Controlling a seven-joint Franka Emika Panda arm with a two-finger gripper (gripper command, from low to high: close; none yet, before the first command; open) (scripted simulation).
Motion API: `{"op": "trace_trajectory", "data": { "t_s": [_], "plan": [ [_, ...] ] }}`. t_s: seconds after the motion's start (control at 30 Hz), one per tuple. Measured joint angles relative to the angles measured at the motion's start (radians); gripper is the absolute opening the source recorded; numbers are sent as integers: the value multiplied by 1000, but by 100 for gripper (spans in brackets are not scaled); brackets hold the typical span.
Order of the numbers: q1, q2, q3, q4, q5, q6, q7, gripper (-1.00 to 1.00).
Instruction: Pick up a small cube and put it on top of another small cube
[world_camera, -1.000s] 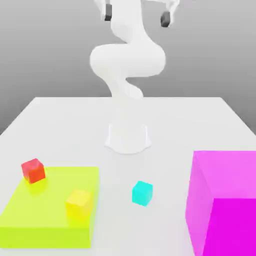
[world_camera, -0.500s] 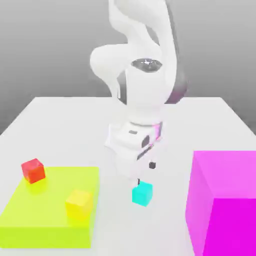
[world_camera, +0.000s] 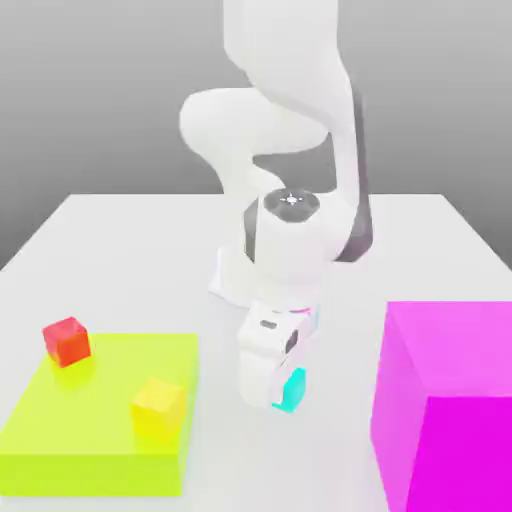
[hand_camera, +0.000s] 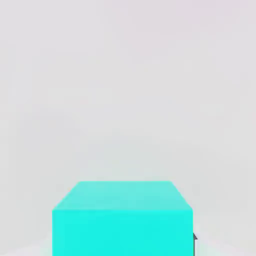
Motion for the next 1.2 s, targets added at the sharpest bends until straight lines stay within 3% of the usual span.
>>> {"op": "trace_trajectory", "data": {
  "t_s": [0.17,0.3,0.87,1.07,1.1,1.2],
  "plan": [
    [61,-159,-81,-30,-76,-129,57,-100],
    [38,-299,-87,-52,-135,-246,103,-100],
    [-504,-499,-335,226,-240,-711,714,-100],
    [-529,-362,-377,222,-184,-578,718,-100],
    [-528,-336,-379,217,-174,-548,712,100],
    [-528,-336,-379,217,-174,-548,712,100]
  ]
}}
